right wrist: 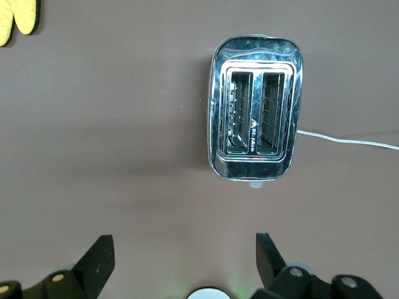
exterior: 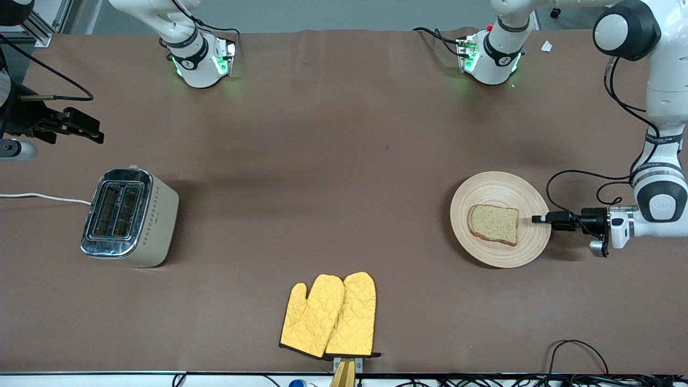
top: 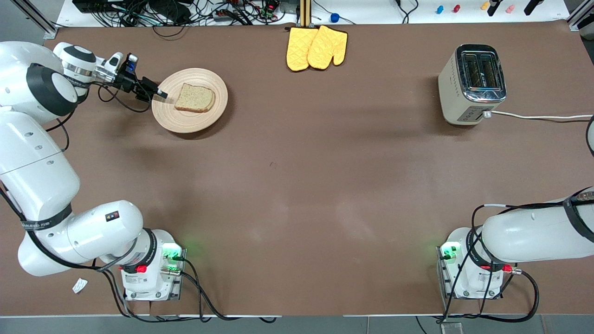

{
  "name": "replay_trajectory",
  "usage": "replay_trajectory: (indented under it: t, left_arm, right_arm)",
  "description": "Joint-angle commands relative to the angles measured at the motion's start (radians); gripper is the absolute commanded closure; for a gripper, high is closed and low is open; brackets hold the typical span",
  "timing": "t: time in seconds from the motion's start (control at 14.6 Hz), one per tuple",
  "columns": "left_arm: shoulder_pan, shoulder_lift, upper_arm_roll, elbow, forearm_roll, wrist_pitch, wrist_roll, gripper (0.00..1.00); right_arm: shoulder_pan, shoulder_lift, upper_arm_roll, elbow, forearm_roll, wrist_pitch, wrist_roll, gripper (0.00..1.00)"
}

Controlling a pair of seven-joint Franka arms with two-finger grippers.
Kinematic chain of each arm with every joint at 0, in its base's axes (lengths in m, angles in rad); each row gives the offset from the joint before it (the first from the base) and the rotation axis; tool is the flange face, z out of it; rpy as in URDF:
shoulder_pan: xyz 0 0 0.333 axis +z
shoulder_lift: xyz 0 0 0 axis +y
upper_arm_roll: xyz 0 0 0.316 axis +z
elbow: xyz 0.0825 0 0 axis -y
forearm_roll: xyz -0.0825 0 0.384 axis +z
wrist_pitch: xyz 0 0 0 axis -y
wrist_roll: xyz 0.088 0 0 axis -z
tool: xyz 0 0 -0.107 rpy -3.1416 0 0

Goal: Move plate and put bread in toaster
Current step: 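Grip the rim of the wooden plate with the left gripper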

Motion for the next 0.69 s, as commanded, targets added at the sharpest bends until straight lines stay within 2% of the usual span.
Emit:
replay_trajectory:
  t: [0.0, 0.07, 0.34, 0.62]
  left_arm:
    - [0.008, 0.012, -0.001, 0.019, -0.017, -0.001, 0.04, 0.9]
    - [0.009, 0.012, -0.001, 0.019, -0.017, -0.001, 0.04, 0.99]
    - [0.002, 0.006, -0.004, 0.019, -0.018, -0.005, 0.057, 1.0]
    - [0.012, -0.015, -0.124, 0.021, -0.037, -0.01, -0.064, 1.0]
  right_arm:
    - [0.004, -0.01, -0.001, 0.003, 0.01, -0.013, 0.018, 0.0]
    - [0.004, -0.01, 0.0, 0.003, 0.01, -0.013, 0.018, 0.0]
    - [0.007, -0.005, -0.001, 0.029, 0.01, -0.011, 0.016, 0.0]
    - [0.009, -0.005, -0.001, 0.034, 0.011, -0.011, 0.016, 0.0]
